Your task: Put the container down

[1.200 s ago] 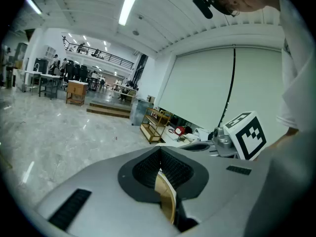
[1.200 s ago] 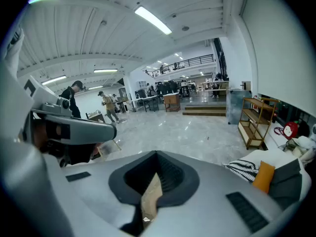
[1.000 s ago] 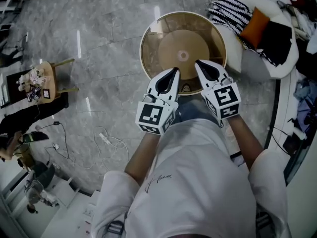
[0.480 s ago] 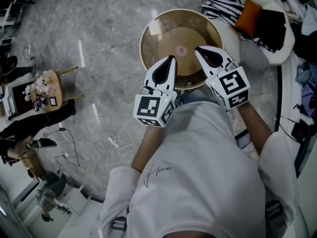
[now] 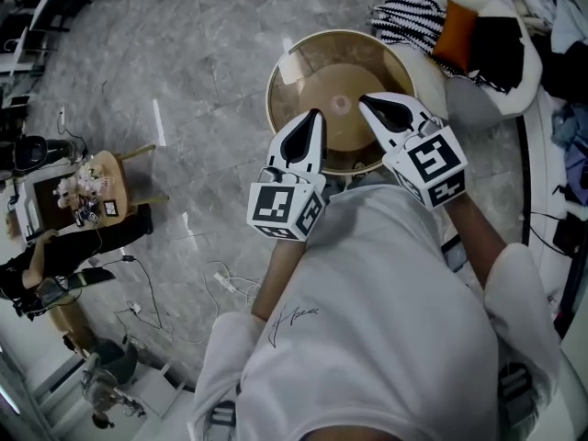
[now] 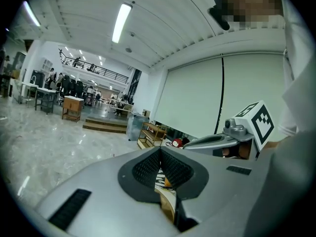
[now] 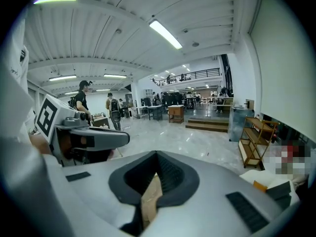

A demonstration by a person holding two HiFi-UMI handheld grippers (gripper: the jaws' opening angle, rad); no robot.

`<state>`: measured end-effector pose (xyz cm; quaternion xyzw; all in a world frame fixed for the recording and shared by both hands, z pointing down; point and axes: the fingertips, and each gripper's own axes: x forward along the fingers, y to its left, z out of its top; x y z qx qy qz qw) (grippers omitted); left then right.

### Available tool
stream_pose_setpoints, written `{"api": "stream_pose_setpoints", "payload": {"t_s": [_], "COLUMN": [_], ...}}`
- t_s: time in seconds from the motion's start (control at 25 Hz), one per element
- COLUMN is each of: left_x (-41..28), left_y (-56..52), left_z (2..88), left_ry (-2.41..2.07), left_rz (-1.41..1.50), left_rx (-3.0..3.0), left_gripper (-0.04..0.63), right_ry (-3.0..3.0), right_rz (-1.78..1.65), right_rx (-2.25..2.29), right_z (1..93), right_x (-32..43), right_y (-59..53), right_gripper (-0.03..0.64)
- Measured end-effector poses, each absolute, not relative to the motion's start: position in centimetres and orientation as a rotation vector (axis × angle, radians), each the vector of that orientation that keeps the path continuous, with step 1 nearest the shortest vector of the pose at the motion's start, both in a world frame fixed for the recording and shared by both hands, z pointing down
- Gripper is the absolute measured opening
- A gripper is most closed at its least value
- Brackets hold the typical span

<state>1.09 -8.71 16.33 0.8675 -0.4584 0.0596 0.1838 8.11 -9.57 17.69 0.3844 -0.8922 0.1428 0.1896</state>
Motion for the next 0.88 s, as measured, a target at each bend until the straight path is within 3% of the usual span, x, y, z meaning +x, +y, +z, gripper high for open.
{"api": "stream_pose_setpoints", "payload": {"t_s": [0.88], "left_x": [-0.9], "left_y": [-6.6], "left_z": [14.5], "left_ry": [-1.398], "left_rz": [0.149], "left_rx": [2.426], "left_gripper": [0.018], "right_ry": [-2.575], "right_rz": [0.396], "right_rx": [1.143], "right_z": [14.2], "right_x": [8.7], "right_y": [-6.9], "right_gripper": [0.014]}}
